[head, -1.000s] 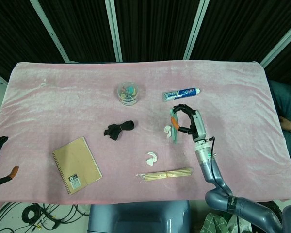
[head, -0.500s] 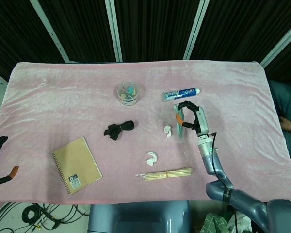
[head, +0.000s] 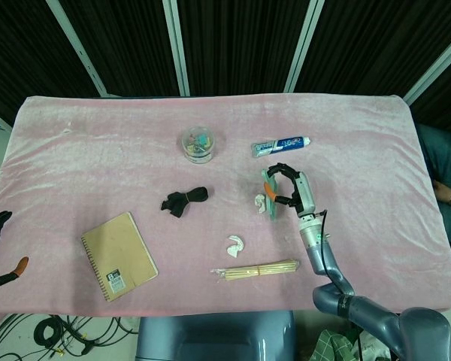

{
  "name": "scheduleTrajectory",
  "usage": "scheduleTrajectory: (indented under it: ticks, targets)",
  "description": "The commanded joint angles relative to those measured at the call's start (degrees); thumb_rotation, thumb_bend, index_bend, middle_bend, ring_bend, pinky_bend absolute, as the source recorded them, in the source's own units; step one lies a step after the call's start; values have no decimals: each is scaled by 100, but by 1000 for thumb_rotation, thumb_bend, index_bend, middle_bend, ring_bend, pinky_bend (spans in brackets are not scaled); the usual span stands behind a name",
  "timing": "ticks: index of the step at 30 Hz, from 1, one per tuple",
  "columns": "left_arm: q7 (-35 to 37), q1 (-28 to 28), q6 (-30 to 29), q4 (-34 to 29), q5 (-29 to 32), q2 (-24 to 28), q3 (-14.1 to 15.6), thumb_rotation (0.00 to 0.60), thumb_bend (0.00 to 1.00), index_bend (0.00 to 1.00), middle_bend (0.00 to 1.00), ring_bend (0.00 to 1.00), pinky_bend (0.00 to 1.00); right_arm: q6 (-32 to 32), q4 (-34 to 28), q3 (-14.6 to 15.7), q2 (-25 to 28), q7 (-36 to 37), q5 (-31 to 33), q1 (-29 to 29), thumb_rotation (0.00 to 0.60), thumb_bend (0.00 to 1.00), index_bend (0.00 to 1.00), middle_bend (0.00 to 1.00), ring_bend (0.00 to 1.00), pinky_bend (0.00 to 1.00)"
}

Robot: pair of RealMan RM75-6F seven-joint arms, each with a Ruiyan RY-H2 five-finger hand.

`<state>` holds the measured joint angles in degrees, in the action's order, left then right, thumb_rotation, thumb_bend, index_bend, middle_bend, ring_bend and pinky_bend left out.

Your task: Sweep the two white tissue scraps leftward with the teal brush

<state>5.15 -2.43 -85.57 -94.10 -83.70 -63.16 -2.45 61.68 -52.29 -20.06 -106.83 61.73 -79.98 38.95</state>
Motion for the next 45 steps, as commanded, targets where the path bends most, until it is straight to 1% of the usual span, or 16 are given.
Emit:
scheduleTrajectory:
  ticks: [1, 2, 4, 11, 14, 16, 25, 34, 38, 40, 41, 45]
  targets:
    - [-7, -2, 8, 0, 1, 2, 3, 600, 293, 80, 87, 0, 17, 180, 261, 203, -52, -361, -269, 82, 600, 395, 675, 575, 288, 119]
    - [-10, -2, 11, -2, 5, 2, 2, 600, 293, 80, 87, 0, 17, 258, 398, 285, -109, -559, -357, 103, 600, 395, 675, 576, 289, 119]
    - [-16, -2, 16, -8, 10, 4, 3, 600, 293, 80, 87, 0, 17, 277, 534, 350, -220, -649, -369, 129, 600, 395, 676, 577, 292, 119]
    - [0, 5, 7, -13, 13, 7, -1, 600, 293, 80, 87, 0, 17, 102, 743, 494, -458, -590, -340, 246, 600, 395, 678, 578, 294, 119]
    - [4, 2, 16, -12, 10, 13, 2, 600, 293, 80, 87, 0, 17, 76, 745, 480, -517, -490, -297, 275, 600, 395, 679, 579, 297, 119]
    - [10, -2, 23, -5, 5, 13, 4, 600, 293, 80, 87, 0, 17, 20, 623, 438, -535, -296, -233, 298, 600, 395, 680, 582, 301, 119]
    - [53, -5, 33, -5, 9, 18, -1, 600, 293, 80, 87, 0, 17, -266, 175, 322, -595, 71, 37, 337, 600, 399, 680, 589, 306, 119]
    - [74, -9, 42, -2, 11, 22, -2, 600, 293, 80, 87, 0, 17, -154, -120, 337, -689, 203, 1, 316, 600, 409, 682, 591, 306, 119]
    - [81, -12, 55, 0, 13, 25, 1, 600, 293, 80, 87, 0, 18, -55, -473, 357, -622, 373, -108, 311, 600, 410, 682, 592, 306, 119]
    - [89, -15, 63, -4, 19, 27, -1, 600, 293, 80, 87, 0, 18, 35, -848, 378, -524, 572, -218, 295, 600, 410, 682, 591, 306, 119]
    - [96, -18, 72, -7, 26, 30, -3, 600, 293, 80, 87, 0, 18, 92, -1158, 419, -396, 729, -320, 270, 600, 410, 682, 591, 306, 119]
    - [95, -18, 76, -11, 23, 37, 1, 600, 293, 80, 87, 0, 18, 132, -1664, 467, -128, 874, -427, 230, 600, 410, 682, 591, 306, 119]
